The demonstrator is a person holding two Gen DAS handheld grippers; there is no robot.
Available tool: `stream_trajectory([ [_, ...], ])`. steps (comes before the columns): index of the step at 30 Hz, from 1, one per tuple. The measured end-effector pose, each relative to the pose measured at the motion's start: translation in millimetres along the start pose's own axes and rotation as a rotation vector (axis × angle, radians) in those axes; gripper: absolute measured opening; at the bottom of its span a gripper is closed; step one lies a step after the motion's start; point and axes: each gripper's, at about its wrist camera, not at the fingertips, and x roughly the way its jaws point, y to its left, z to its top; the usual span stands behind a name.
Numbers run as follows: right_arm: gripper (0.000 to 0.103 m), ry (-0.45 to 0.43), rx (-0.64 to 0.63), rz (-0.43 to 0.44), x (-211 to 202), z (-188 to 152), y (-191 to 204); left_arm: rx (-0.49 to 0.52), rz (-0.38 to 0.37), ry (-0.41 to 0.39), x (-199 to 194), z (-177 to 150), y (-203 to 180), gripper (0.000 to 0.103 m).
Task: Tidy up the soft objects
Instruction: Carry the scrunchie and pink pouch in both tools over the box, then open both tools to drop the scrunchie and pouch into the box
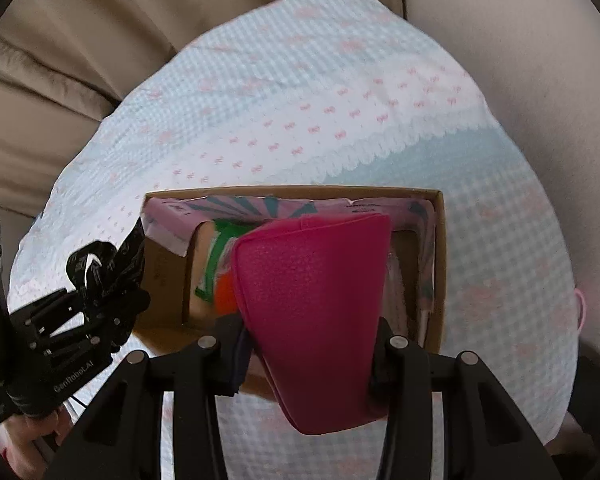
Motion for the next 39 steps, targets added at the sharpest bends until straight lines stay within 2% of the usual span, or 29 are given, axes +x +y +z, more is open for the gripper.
stream_trajectory([
  [6, 0.043, 0.074, 0.032, -0.011, 26, 16, -15, 0.061, 0.006, 0.073, 28, 11, -20, 0.031],
  [7, 0.047, 0.083, 0.045, -0.005, 30, 18, -18, 0.071, 0.008, 0.08, 32, 11, -22, 0.032],
  [8, 0.057, 0.081, 0.062, 0.012, 33, 20, -20, 0.085, 0.0, 0.083, 34, 11, -25, 0.037],
  [9, 0.066, 0.074, 0.075, 0.032, 35, 22, -22, 0.1, -0.02, 0.086, 37, 9, -28, 0.06],
  [10, 0.089, 0.054, 0.089, 0.06, 36, 24, -25, 0.105, -0.028, 0.09, 38, 9, -29, 0.085],
  [11, 0.103, 0.038, 0.094, 0.071, 36, 25, -26, 0.111, -0.03, 0.094, 41, 7, -30, 0.101],
  [12, 0.103, 0.022, 0.096, 0.076, 35, 26, -28, 0.119, -0.026, 0.087, 41, 6, -31, 0.103],
  [18, 0.103, 0.022, 0.097, 0.059, 40, 29, -34, 0.097, -0.023, 0.102, 39, 3, -26, 0.103],
  [27, 0.103, -0.02, 0.07, 0.069, 13, 23, -24, 0.062, -0.031, 0.05, 6, 1, -22, 0.103],
  [39, 0.103, -0.138, -0.012, 0.035, -69, 0, 12, 0.034, -0.036, -0.098, -90, -28, -14, 0.103],
])
